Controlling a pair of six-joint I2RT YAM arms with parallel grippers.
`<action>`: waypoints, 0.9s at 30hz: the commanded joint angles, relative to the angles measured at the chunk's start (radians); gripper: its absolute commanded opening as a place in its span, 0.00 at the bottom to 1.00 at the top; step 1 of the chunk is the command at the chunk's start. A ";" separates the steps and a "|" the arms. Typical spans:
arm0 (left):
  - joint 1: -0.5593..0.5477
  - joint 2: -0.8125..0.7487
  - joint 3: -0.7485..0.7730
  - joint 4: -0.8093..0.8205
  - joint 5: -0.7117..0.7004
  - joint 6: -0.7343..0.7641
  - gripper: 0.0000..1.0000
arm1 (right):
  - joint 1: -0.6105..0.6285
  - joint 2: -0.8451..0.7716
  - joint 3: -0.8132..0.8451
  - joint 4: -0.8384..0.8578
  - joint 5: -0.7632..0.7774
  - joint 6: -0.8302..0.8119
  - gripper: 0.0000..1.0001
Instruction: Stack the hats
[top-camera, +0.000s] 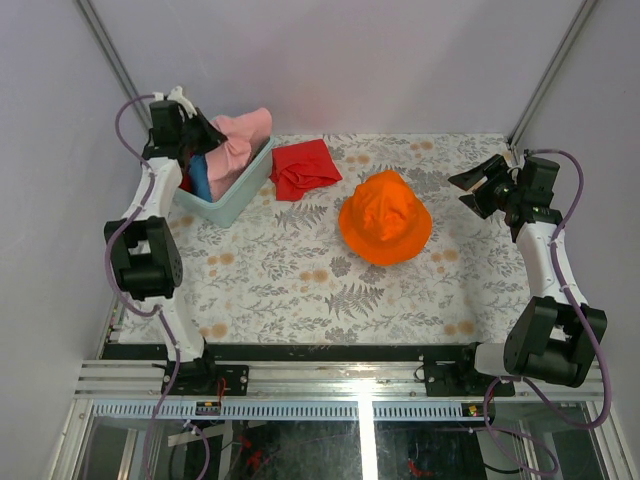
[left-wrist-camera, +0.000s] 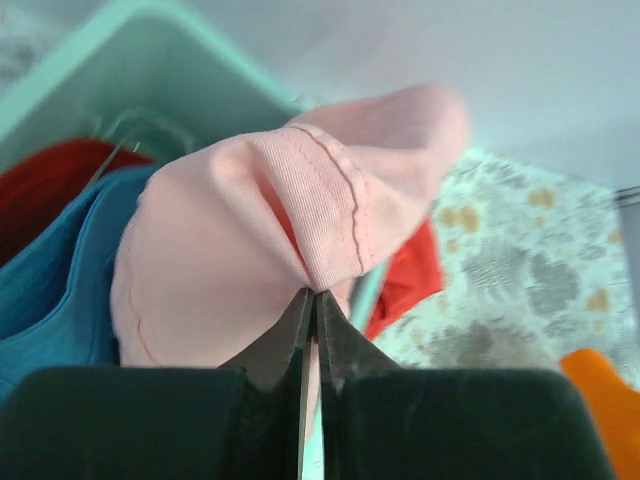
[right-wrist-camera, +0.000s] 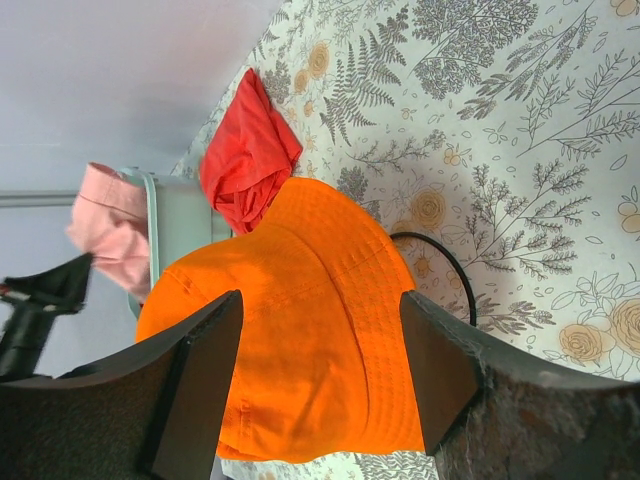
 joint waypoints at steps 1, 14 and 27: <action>0.005 -0.138 0.124 0.073 0.102 -0.095 0.00 | -0.002 -0.035 0.002 0.028 -0.028 0.015 0.71; -0.059 -0.193 0.342 0.242 0.384 -0.623 0.00 | -0.002 -0.035 -0.016 0.049 -0.066 0.025 0.71; -0.355 -0.227 0.269 0.520 0.365 -1.113 0.00 | 0.025 -0.174 -0.105 0.863 -0.449 0.243 0.71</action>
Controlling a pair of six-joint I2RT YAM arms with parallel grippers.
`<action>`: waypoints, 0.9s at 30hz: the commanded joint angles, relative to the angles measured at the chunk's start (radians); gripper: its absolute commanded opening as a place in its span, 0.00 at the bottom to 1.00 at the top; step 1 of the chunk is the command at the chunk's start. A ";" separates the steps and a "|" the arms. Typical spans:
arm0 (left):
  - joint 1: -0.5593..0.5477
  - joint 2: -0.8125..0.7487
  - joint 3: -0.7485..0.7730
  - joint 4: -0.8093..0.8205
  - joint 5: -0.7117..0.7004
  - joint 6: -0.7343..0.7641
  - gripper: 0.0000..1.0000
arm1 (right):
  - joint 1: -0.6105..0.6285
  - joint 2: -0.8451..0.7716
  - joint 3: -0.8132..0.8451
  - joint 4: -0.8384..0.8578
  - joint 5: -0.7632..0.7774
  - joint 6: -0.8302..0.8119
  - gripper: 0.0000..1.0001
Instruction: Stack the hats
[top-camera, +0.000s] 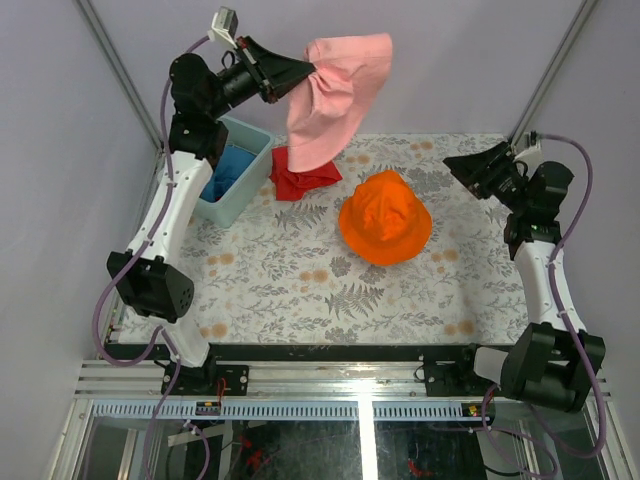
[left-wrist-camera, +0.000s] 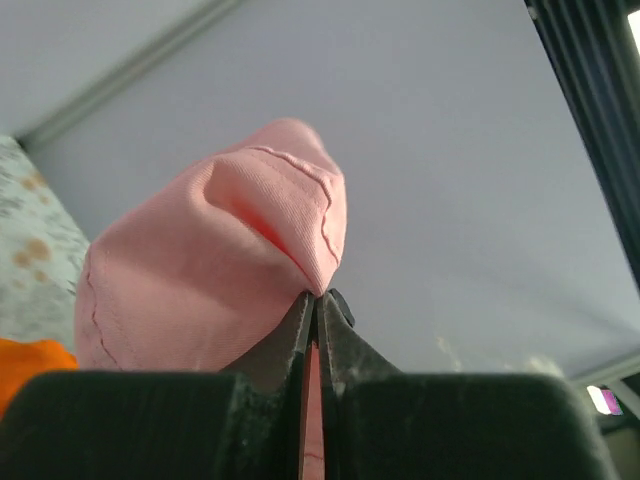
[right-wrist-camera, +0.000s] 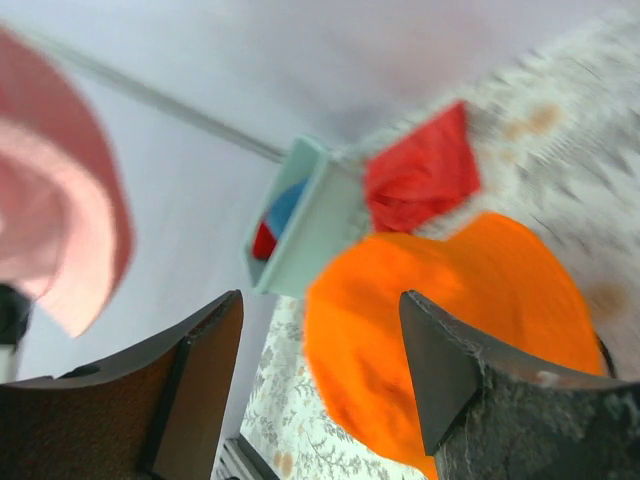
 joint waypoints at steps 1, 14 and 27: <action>-0.053 -0.054 -0.045 0.153 -0.010 -0.235 0.00 | 0.023 -0.053 0.021 0.538 -0.226 0.150 0.72; -0.202 -0.111 -0.189 0.243 -0.103 -0.471 0.00 | 0.147 0.098 0.160 1.123 -0.154 0.402 0.77; -0.269 -0.089 -0.156 0.225 -0.136 -0.500 0.00 | 0.208 0.232 0.259 1.206 -0.105 0.427 0.79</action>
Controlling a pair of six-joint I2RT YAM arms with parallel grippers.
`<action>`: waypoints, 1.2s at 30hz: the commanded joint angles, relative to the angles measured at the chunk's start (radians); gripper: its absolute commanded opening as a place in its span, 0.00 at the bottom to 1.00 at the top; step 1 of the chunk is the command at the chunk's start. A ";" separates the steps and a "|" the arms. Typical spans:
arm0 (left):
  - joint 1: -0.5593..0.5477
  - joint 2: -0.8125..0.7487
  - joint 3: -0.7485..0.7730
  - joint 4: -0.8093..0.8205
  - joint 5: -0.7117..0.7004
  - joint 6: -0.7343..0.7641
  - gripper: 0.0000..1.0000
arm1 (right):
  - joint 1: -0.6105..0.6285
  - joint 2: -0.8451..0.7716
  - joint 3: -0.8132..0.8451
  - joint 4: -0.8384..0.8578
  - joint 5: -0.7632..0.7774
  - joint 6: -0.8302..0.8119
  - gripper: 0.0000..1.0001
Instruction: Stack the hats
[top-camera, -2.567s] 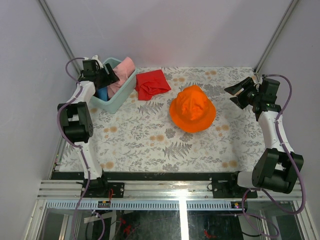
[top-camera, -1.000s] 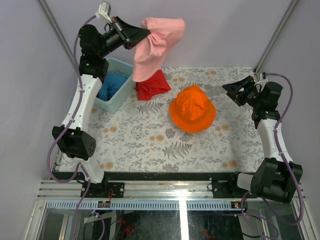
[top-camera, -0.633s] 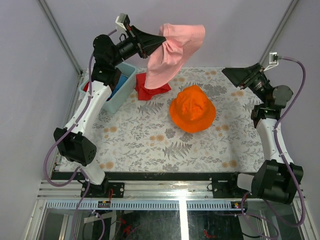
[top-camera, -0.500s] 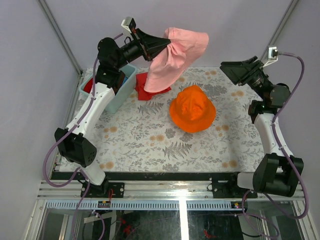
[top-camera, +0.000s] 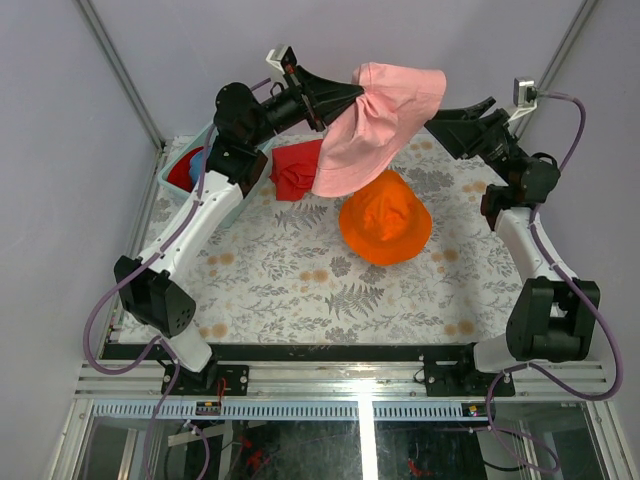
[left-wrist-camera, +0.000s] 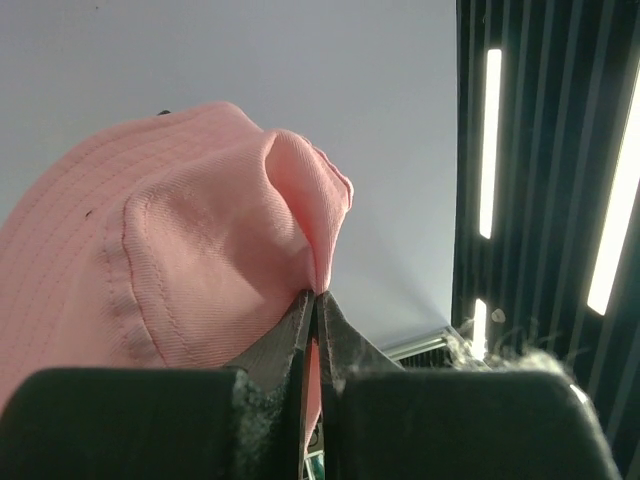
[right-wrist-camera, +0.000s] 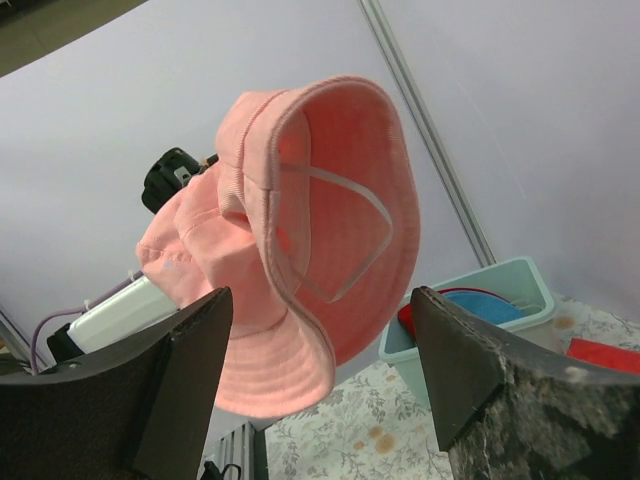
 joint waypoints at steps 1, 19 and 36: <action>-0.004 -0.011 0.035 0.063 -0.022 -0.023 0.00 | 0.030 0.010 0.085 0.080 0.026 -0.006 0.79; -0.004 0.053 0.018 0.130 -0.057 -0.005 0.00 | 0.138 0.014 0.005 0.101 0.094 0.027 0.32; 0.094 0.141 0.193 -0.171 0.115 0.498 0.00 | 0.145 0.022 0.062 -0.157 0.053 0.490 0.00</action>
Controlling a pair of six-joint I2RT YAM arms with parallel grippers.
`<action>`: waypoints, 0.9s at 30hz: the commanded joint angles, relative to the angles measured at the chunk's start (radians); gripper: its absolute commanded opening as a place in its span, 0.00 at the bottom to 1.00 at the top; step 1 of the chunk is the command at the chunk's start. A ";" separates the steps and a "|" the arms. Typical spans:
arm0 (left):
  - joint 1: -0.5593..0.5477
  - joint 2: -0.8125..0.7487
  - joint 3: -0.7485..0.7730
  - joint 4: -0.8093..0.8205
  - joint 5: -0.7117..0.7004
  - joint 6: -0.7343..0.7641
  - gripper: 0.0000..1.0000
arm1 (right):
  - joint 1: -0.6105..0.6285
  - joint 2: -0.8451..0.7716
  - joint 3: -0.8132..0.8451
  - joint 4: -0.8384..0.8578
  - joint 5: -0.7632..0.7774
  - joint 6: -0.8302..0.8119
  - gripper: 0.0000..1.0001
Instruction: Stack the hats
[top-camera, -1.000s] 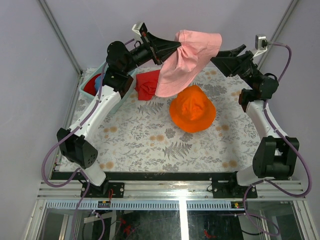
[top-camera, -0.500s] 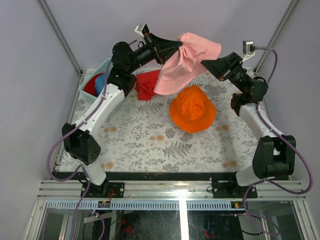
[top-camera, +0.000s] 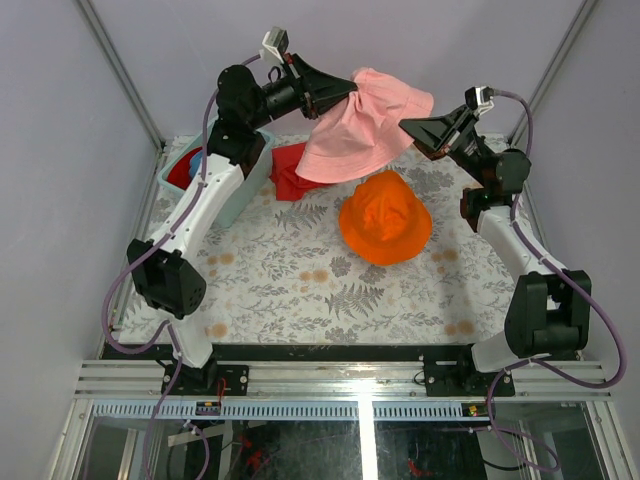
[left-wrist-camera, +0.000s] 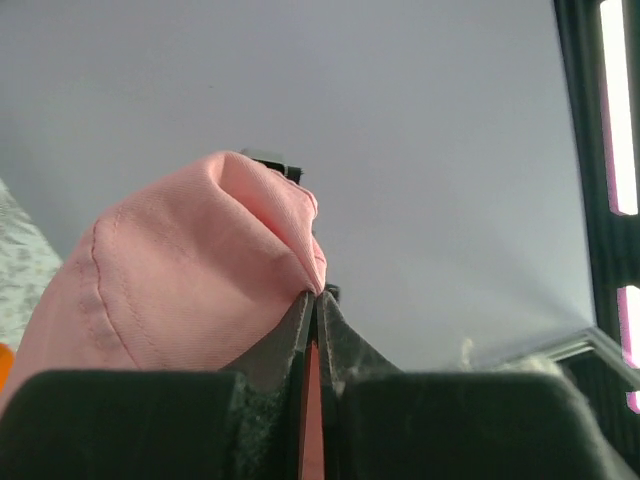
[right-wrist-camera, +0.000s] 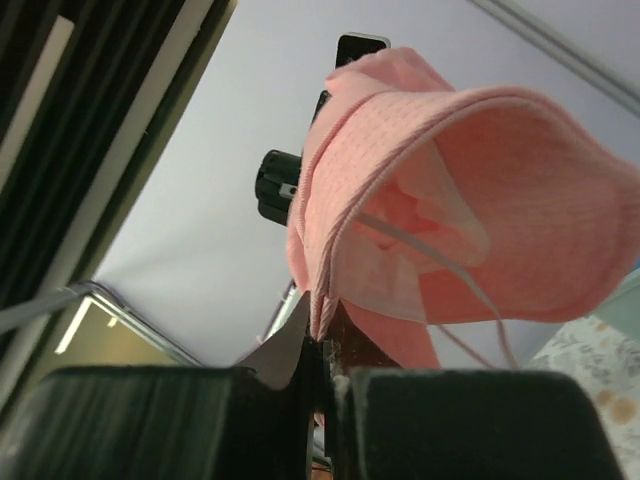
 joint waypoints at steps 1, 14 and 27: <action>0.022 0.014 0.054 -0.140 0.058 0.247 0.00 | 0.006 -0.021 0.080 -0.076 -0.012 0.159 0.00; 0.046 0.044 0.075 -0.398 0.039 0.684 0.00 | 0.008 -0.047 -0.032 -0.309 0.052 0.306 0.00; 0.085 0.040 0.045 -0.550 -0.030 0.969 0.00 | 0.008 0.045 -0.066 -0.305 -0.011 0.269 0.00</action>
